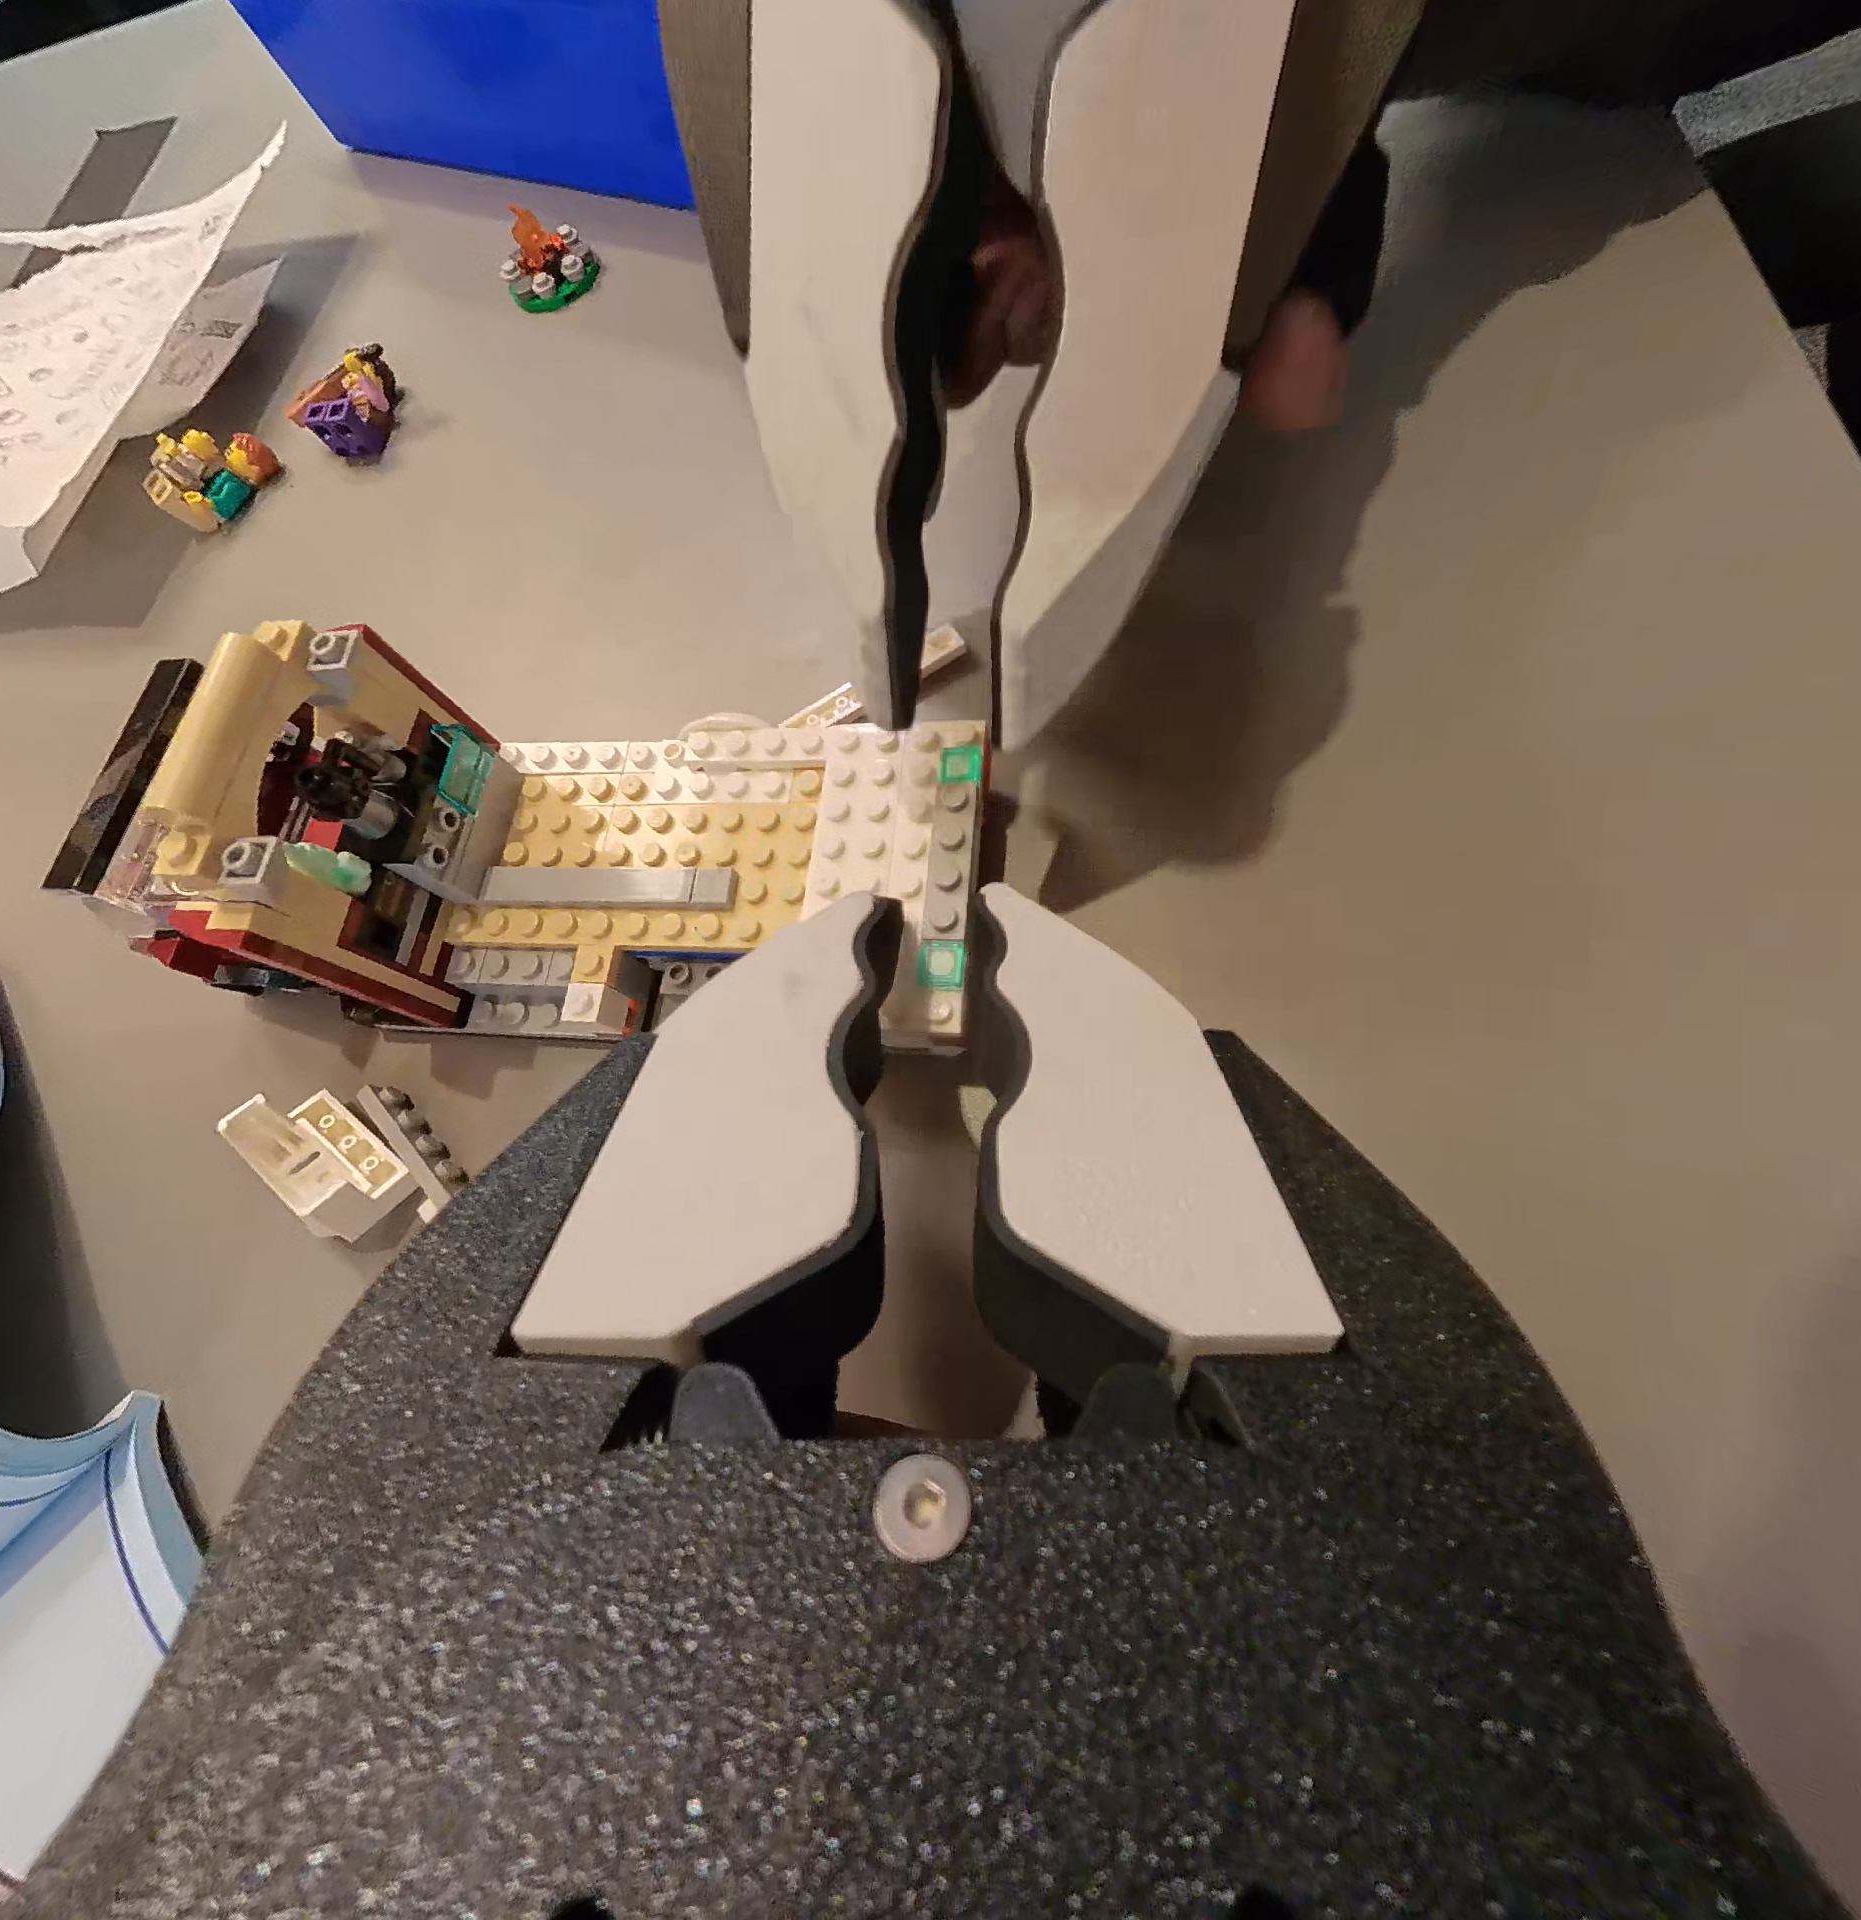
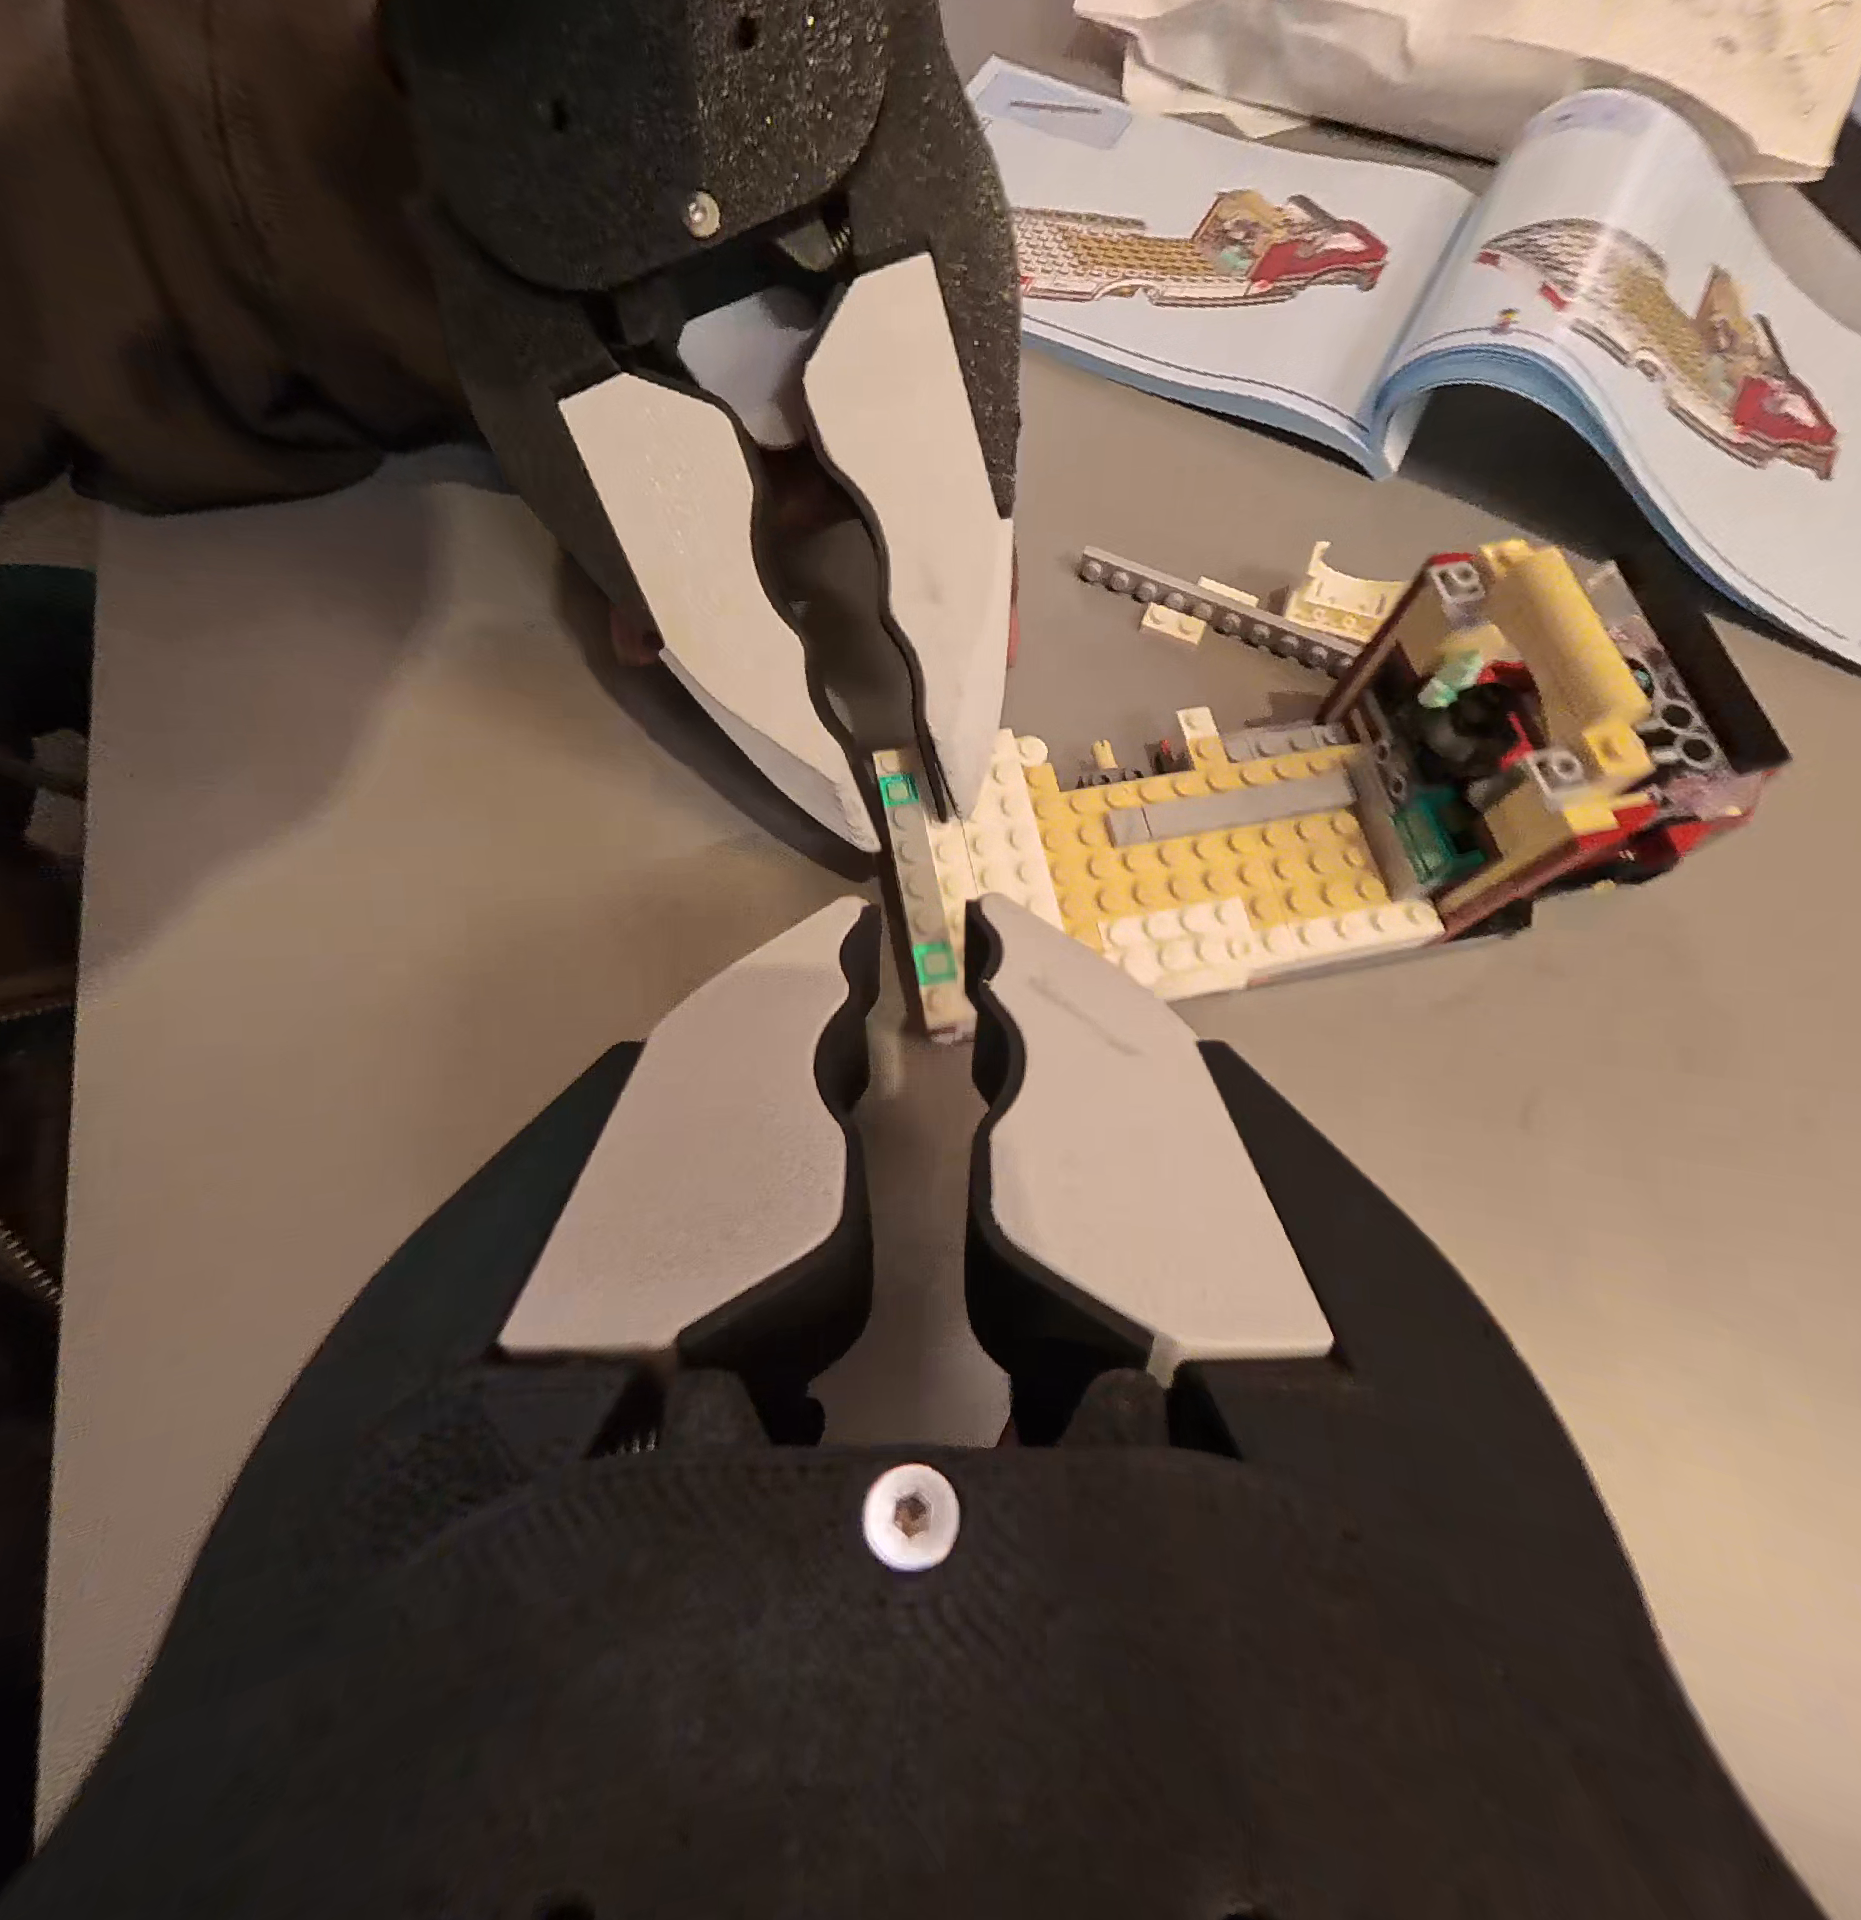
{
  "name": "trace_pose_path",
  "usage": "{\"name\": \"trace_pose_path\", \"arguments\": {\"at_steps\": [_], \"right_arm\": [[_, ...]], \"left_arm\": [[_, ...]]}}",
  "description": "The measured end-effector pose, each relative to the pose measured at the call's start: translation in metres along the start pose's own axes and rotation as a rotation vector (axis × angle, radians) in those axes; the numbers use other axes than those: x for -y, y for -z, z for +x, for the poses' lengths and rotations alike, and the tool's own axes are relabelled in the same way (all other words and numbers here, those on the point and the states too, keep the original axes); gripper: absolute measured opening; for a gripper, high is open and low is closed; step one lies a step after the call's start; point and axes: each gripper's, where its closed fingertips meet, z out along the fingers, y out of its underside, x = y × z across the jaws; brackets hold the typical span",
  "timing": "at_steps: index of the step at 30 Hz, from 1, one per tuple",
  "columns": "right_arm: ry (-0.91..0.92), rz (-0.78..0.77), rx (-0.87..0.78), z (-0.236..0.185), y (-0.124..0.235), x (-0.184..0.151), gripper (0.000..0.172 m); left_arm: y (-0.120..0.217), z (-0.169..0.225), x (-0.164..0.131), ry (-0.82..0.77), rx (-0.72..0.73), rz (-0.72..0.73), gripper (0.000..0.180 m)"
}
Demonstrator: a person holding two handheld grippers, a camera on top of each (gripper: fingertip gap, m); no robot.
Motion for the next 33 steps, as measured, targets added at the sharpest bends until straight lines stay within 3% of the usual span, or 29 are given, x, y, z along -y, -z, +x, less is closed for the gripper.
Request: {"name": "trace_pose_path", "arguments": {"at_steps": [10, 33], "right_arm": [[0.07, -0.108, 0.011, -0.005, -0.026, 0.003, 0.011], [0.143, -0.187, -0.007, -0.007, -0.042, 0.009, 0.009]], "left_arm": [[0.01, 0.0, -0.009, -0.023, -0.004, -0.012, 0.011], [0.016, -0.003, -0.013, -0.054, 0.015, -0.025, 0.012]]}}
